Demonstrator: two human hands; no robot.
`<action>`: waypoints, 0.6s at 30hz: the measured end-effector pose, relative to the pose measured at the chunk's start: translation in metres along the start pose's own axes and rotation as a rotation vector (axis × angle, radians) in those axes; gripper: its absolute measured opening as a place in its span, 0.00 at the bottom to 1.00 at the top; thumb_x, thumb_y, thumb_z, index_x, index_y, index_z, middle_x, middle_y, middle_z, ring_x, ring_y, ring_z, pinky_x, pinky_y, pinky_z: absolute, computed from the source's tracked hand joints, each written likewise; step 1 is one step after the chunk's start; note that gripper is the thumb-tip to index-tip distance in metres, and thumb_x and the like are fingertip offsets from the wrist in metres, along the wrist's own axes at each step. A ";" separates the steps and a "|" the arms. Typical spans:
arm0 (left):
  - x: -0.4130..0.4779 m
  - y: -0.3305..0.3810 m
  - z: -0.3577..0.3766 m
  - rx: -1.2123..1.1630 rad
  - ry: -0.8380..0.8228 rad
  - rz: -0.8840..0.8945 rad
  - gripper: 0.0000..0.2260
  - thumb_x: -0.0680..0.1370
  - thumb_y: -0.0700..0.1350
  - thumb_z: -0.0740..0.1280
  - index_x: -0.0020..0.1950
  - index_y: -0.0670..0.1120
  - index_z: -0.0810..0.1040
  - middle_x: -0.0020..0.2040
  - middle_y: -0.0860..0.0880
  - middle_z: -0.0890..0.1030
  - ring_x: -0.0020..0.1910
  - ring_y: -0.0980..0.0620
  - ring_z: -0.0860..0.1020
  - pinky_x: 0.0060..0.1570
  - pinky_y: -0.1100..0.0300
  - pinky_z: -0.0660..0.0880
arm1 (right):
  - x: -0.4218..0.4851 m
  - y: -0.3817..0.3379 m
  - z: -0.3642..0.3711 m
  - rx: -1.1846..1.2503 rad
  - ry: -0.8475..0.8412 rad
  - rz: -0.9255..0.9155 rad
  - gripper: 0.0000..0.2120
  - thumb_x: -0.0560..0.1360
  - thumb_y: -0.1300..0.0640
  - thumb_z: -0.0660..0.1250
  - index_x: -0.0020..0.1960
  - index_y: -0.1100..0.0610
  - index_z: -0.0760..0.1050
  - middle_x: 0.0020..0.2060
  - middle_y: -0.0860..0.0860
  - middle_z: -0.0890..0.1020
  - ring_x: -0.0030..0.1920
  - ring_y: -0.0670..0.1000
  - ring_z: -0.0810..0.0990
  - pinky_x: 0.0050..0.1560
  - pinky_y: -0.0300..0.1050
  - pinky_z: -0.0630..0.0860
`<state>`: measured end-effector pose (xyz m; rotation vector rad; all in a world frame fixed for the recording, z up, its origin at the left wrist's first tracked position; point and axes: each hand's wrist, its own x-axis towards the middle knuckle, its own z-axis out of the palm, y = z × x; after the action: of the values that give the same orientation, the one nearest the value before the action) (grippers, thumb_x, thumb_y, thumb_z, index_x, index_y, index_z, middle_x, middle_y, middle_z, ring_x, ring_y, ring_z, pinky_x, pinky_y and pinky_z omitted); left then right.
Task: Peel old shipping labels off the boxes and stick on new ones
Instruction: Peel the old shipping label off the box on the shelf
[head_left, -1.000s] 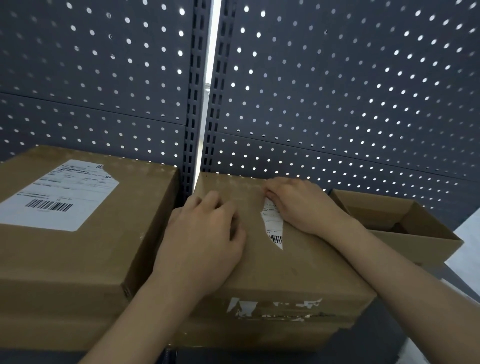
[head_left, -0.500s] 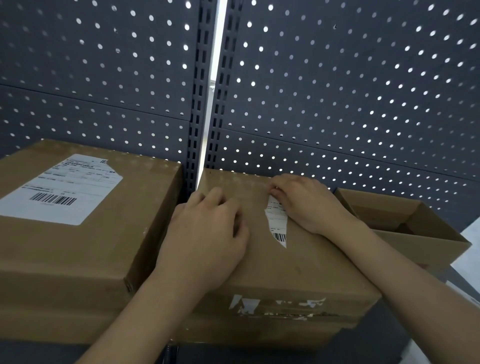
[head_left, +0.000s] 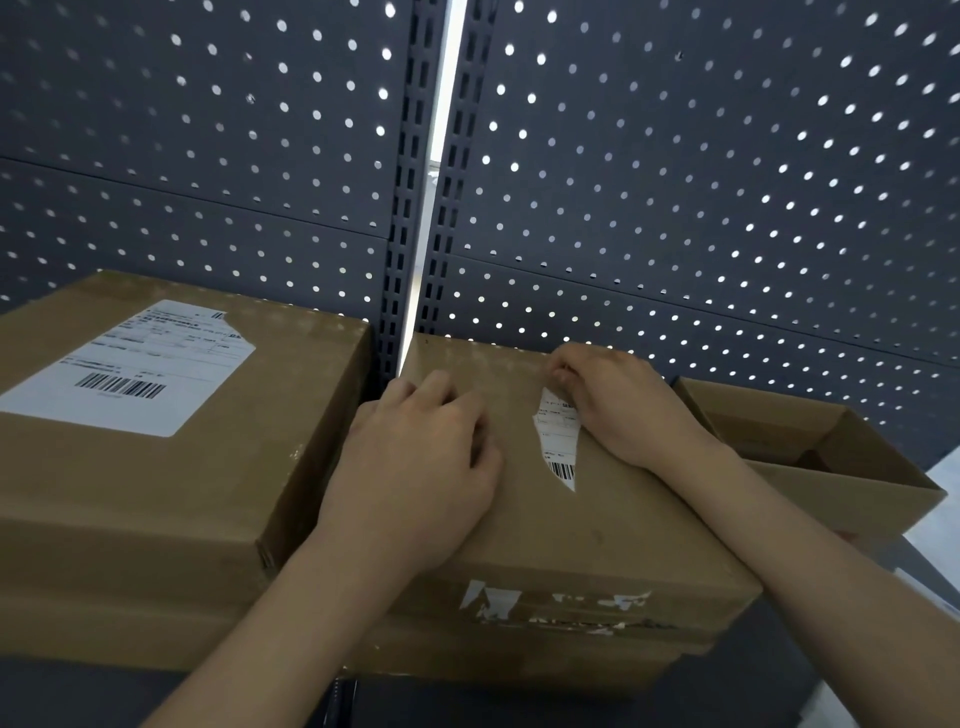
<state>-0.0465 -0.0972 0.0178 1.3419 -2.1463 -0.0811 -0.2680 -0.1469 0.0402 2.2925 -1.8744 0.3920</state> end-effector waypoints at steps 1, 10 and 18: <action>0.000 0.000 0.000 0.000 0.001 -0.002 0.13 0.79 0.57 0.56 0.57 0.55 0.76 0.51 0.57 0.71 0.49 0.55 0.68 0.52 0.57 0.70 | 0.000 -0.001 0.000 -0.005 -0.011 -0.003 0.07 0.82 0.53 0.56 0.51 0.49 0.73 0.47 0.45 0.78 0.46 0.53 0.77 0.49 0.54 0.76; 0.000 0.000 0.001 -0.005 0.002 -0.004 0.14 0.79 0.57 0.56 0.57 0.55 0.76 0.52 0.57 0.72 0.50 0.56 0.69 0.52 0.58 0.70 | 0.001 -0.007 0.000 -0.149 -0.051 -0.070 0.08 0.82 0.53 0.55 0.54 0.49 0.73 0.49 0.45 0.78 0.48 0.53 0.78 0.46 0.53 0.77; 0.000 0.000 0.000 -0.013 0.007 -0.002 0.13 0.80 0.56 0.56 0.58 0.55 0.76 0.51 0.57 0.71 0.50 0.55 0.68 0.52 0.57 0.70 | -0.001 0.000 0.000 -0.018 0.016 0.006 0.06 0.81 0.55 0.56 0.50 0.51 0.71 0.45 0.48 0.79 0.44 0.55 0.77 0.47 0.55 0.76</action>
<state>-0.0462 -0.0970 0.0174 1.3355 -2.1348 -0.0905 -0.2680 -0.1457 0.0394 2.2660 -1.8704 0.3908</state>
